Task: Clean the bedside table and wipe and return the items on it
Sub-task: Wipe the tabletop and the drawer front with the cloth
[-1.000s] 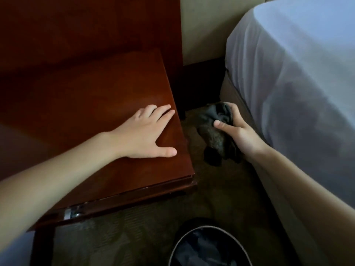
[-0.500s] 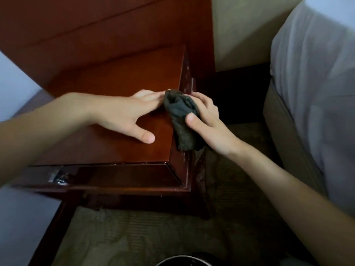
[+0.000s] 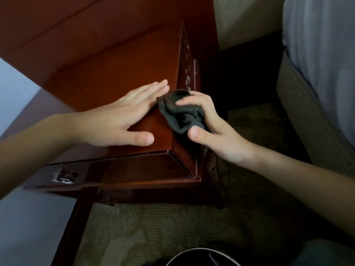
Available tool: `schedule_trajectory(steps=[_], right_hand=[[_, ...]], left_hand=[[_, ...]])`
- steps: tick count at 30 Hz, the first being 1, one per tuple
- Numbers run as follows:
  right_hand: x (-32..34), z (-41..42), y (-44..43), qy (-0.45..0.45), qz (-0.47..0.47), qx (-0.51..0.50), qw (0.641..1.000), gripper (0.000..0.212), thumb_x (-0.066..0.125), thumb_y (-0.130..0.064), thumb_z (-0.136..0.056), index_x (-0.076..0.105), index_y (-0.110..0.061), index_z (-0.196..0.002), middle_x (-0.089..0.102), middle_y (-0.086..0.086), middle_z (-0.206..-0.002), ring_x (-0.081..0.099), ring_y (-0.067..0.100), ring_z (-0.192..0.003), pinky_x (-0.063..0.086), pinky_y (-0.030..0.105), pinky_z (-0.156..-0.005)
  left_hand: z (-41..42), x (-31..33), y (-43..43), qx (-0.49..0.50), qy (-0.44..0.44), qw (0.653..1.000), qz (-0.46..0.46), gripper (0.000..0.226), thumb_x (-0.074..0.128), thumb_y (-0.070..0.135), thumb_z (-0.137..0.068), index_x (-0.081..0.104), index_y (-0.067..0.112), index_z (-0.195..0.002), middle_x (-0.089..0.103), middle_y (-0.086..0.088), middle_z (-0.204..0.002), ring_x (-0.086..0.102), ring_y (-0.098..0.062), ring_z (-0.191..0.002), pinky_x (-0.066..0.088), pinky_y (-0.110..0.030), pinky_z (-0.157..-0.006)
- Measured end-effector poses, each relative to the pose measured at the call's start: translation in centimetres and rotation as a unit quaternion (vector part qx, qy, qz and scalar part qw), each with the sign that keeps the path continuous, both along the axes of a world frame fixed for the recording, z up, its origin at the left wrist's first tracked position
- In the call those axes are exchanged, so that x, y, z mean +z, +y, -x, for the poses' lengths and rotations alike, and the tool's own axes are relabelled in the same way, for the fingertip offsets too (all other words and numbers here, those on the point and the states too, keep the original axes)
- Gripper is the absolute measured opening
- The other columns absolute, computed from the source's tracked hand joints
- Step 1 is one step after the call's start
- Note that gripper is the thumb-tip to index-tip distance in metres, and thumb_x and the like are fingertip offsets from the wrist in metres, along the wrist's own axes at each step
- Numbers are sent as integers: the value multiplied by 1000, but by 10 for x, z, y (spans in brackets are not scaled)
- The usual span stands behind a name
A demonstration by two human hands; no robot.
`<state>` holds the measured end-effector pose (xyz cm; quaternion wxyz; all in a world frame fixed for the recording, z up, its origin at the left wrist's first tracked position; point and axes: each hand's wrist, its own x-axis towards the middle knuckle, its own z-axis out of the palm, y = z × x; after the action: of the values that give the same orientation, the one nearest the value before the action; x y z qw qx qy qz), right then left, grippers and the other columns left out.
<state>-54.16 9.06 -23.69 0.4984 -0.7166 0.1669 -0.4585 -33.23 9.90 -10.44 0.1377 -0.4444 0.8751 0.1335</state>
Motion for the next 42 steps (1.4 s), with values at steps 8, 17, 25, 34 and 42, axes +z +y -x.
schedule_trajectory(steps=[8, 17, 25, 34, 42], right_hand=[[-19, -8, 27, -9, 16, -64, 998, 38, 45, -64, -83, 41, -39, -112, 30, 4, -132, 22, 11, -136, 20, 16, -109], [-14, -13, -28, 37, -24, -148, 988, 49, 48, -45, -86, 31, -25, -127, 32, 8, -129, 35, 14, -124, 28, 29, -111], [-11, -19, -14, -46, 59, -116, 990, 55, 48, -61, -84, 31, -28, -125, 32, 12, -136, 32, 21, -133, 29, 38, -111], [-26, -19, -69, 60, -146, -171, 973, 54, 42, -51, -83, 28, -26, -129, 38, 7, -134, 39, 17, -126, 32, 44, -109], [10, -25, -50, -35, 120, -179, 976, 50, 38, -52, -91, 37, -16, -124, 39, 15, -127, 38, 22, -125, 29, 32, -109]], left_hand=[[-1, 0, -2, -5, 10, 1000, -9, 99, 24, 90, -66, -21, 42, -141, -24, 27, -149, -21, 5, -138, -10, -9, -108], [-3, 1, -5, -25, 8, 1000, 2, 101, 22, 94, -61, -18, 46, -140, -21, 30, -149, -18, 7, -138, -8, -7, -108], [-13, 9, -31, -17, 62, 998, -12, 98, 31, 89, -66, -12, 46, -143, -15, 26, -153, -11, 4, -140, -2, -9, -110], [-8, 1, -72, -42, -4, 999, -6, 103, 23, 94, -62, -19, 40, -140, -22, 15, -153, -19, 2, -139, -10, -19, -113], [-8, 0, -73, -56, -7, 998, 5, 104, 21, 92, -64, -22, 35, -139, -23, 18, -150, -19, 1, -139, -11, -16, -113]])
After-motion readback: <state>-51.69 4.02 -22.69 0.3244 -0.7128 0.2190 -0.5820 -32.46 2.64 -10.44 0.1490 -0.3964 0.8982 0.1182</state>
